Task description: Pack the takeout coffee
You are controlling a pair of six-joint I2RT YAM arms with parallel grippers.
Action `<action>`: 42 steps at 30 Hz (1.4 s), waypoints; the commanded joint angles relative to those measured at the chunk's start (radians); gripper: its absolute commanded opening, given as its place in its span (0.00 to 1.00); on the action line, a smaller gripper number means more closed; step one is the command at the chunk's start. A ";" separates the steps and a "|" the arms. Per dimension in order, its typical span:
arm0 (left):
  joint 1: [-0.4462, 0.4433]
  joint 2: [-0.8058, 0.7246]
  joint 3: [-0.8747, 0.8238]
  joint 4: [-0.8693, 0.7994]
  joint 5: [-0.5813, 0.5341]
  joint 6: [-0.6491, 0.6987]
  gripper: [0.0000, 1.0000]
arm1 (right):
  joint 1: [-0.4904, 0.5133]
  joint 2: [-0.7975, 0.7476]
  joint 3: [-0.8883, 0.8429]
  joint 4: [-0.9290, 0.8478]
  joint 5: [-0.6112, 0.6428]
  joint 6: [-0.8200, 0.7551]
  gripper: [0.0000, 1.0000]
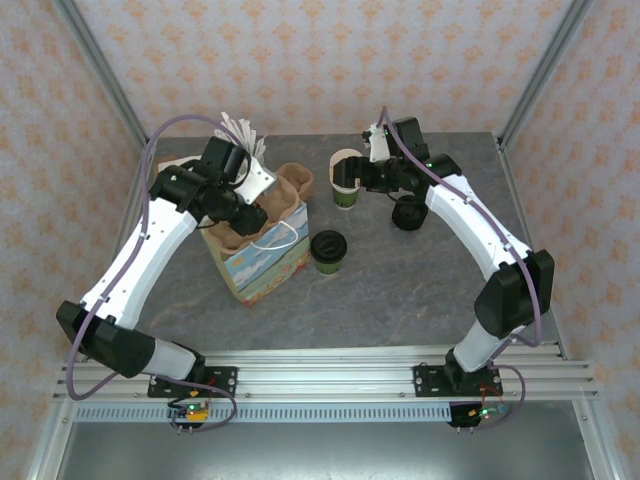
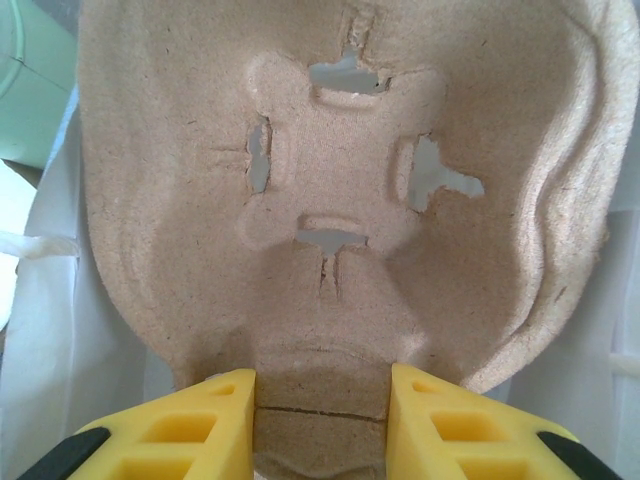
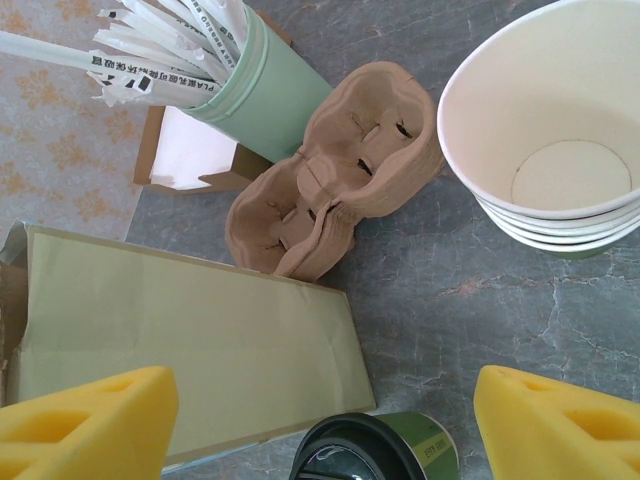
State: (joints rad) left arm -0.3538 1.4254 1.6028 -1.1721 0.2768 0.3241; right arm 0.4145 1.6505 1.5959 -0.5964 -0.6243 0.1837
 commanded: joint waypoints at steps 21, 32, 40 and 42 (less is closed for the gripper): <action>-0.037 0.021 -0.008 -0.013 -0.057 0.024 0.33 | 0.007 -0.025 -0.014 0.017 0.012 -0.002 0.78; -0.037 0.020 -0.025 -0.031 -0.067 0.014 0.34 | 0.006 -0.024 -0.019 0.022 0.009 0.000 0.78; -0.037 -0.025 -0.034 -0.012 -0.059 -0.001 0.34 | 0.007 -0.027 -0.018 0.020 0.011 -0.002 0.78; -0.036 -0.040 -0.045 -0.005 -0.064 0.000 0.34 | 0.006 -0.029 -0.019 0.018 0.011 -0.003 0.78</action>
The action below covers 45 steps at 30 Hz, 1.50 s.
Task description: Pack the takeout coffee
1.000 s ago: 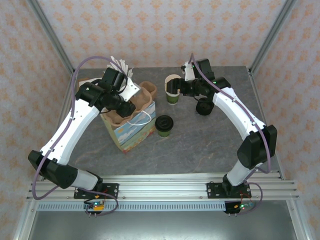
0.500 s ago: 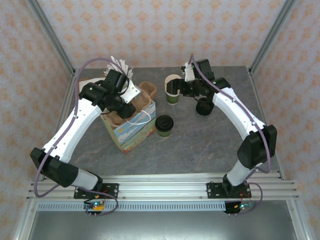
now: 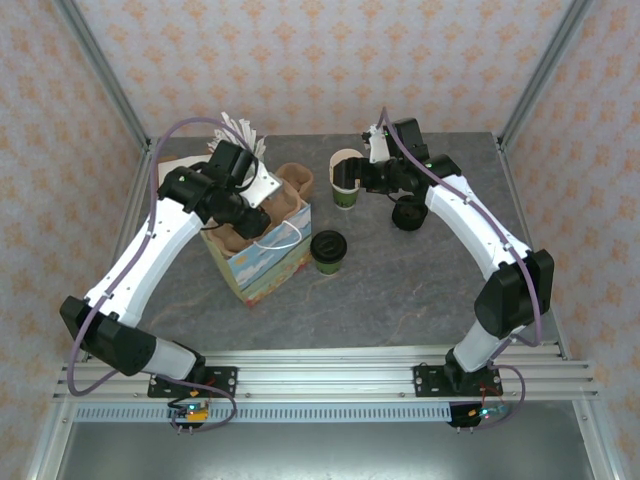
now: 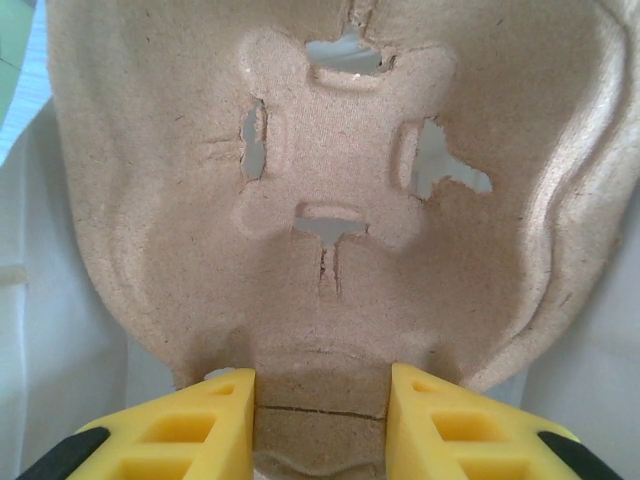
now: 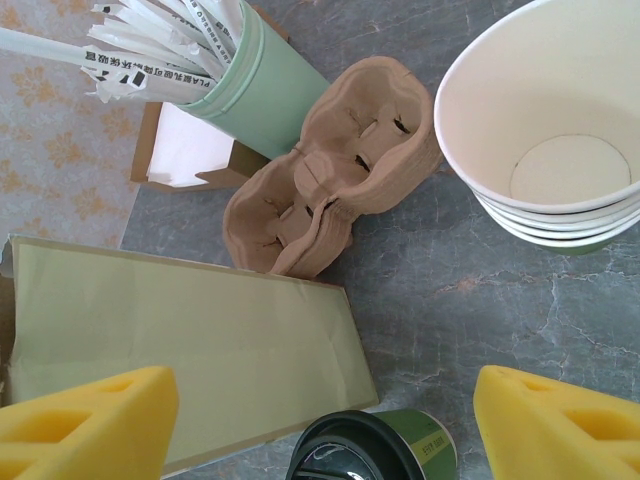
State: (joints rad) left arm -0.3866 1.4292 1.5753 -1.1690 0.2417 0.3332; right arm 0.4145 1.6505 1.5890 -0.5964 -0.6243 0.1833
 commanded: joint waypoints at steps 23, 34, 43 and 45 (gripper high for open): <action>-0.001 -0.093 -0.130 0.026 -0.059 -0.036 0.34 | 0.006 0.001 0.034 -0.001 -0.006 -0.004 0.79; -0.001 -0.042 -0.141 0.054 -0.039 -0.038 0.34 | 0.008 -0.002 0.015 0.011 -0.008 0.001 0.79; -0.001 -0.001 -0.153 0.049 -0.036 -0.043 0.36 | 0.008 -0.012 -0.013 0.029 -0.008 0.006 0.79; -0.001 0.012 -0.155 0.041 -0.043 -0.044 0.36 | 0.009 -0.013 -0.018 0.035 -0.012 0.007 0.79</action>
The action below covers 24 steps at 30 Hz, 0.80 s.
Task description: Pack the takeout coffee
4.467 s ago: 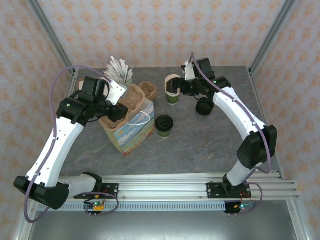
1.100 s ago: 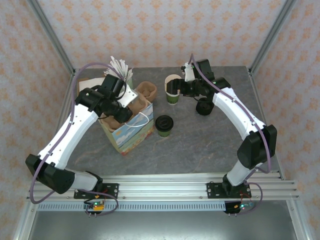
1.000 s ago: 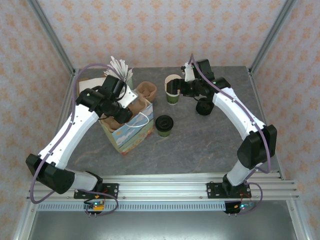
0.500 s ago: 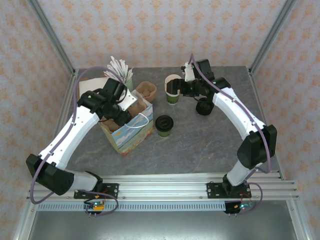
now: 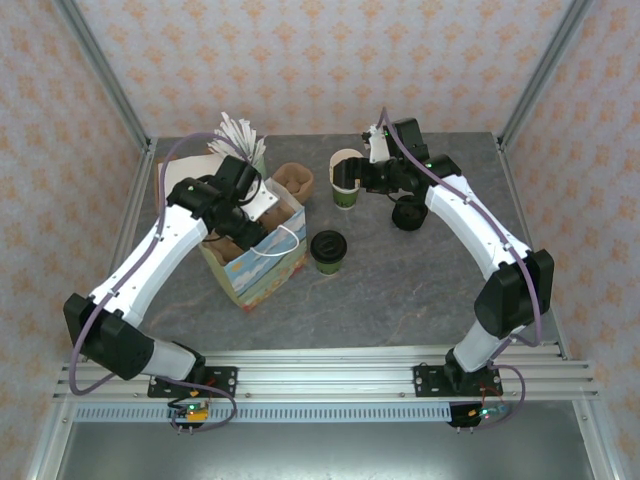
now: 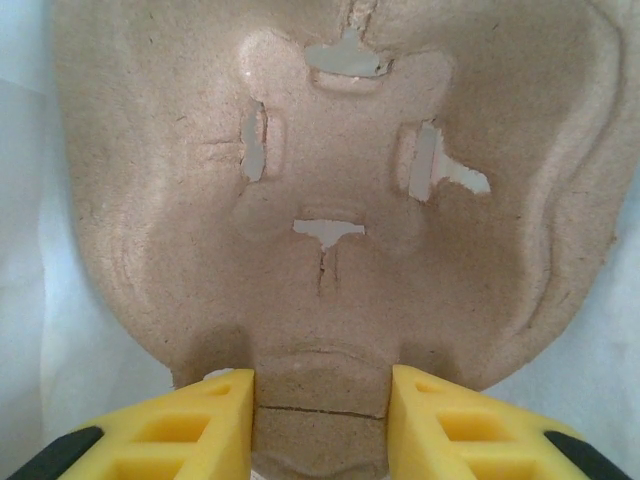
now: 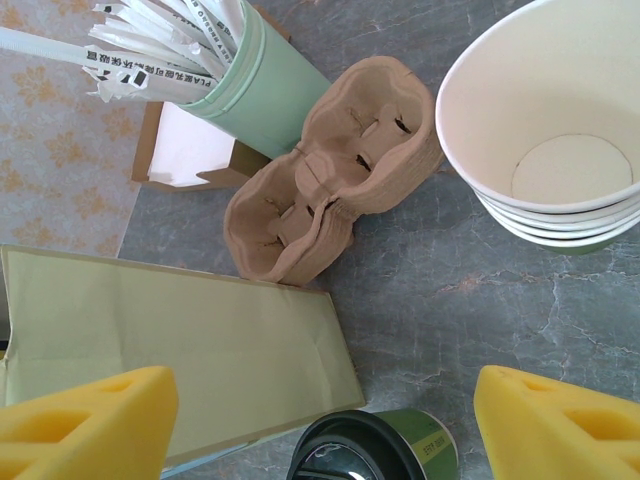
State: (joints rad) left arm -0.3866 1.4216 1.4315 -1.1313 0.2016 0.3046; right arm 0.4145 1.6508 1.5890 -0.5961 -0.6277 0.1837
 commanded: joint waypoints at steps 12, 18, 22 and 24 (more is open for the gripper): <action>-0.001 0.061 -0.056 0.000 -0.035 -0.018 0.37 | 0.007 -0.014 -0.032 0.046 -0.013 0.006 0.79; -0.001 0.075 -0.120 0.070 -0.042 -0.031 0.37 | 0.007 -0.027 -0.040 0.045 -0.004 0.002 0.79; 0.000 0.091 -0.153 0.137 -0.003 -0.054 0.37 | 0.007 -0.029 -0.049 0.053 -0.007 0.001 0.79; 0.000 0.109 -0.158 0.164 0.021 -0.064 0.38 | 0.008 -0.028 -0.052 0.059 -0.010 0.003 0.79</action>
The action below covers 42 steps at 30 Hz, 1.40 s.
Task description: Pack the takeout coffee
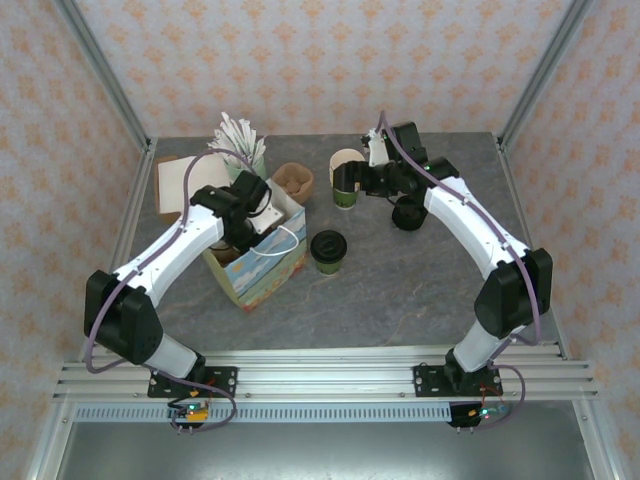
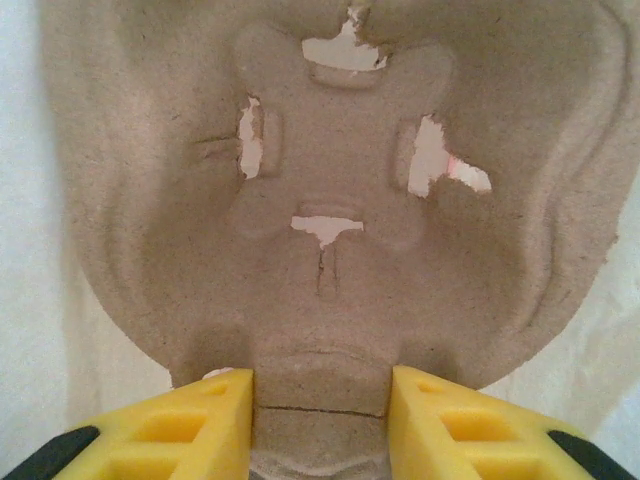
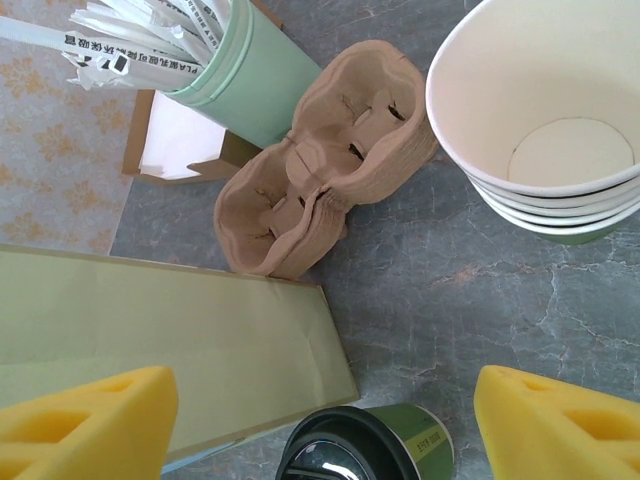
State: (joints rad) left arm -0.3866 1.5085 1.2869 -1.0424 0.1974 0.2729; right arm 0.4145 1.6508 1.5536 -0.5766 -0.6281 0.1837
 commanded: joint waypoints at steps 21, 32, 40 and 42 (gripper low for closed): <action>-0.033 0.114 -0.021 0.265 -0.005 -0.212 0.39 | 0.006 -0.023 -0.001 0.012 0.011 -0.027 0.79; -0.051 0.126 -0.103 0.326 -0.014 -0.258 0.42 | 0.007 -0.017 -0.009 0.016 0.011 -0.019 0.79; -0.052 0.160 -0.141 0.366 -0.026 -0.290 0.44 | 0.007 -0.024 -0.017 0.016 0.017 -0.015 0.79; -0.053 0.168 -0.151 0.380 -0.018 -0.303 0.45 | 0.007 -0.023 -0.018 0.015 0.016 -0.015 0.79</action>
State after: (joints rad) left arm -0.4324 1.6554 1.1564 -0.6933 0.2001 0.0051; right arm 0.4145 1.6501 1.5307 -0.5598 -0.6239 0.1795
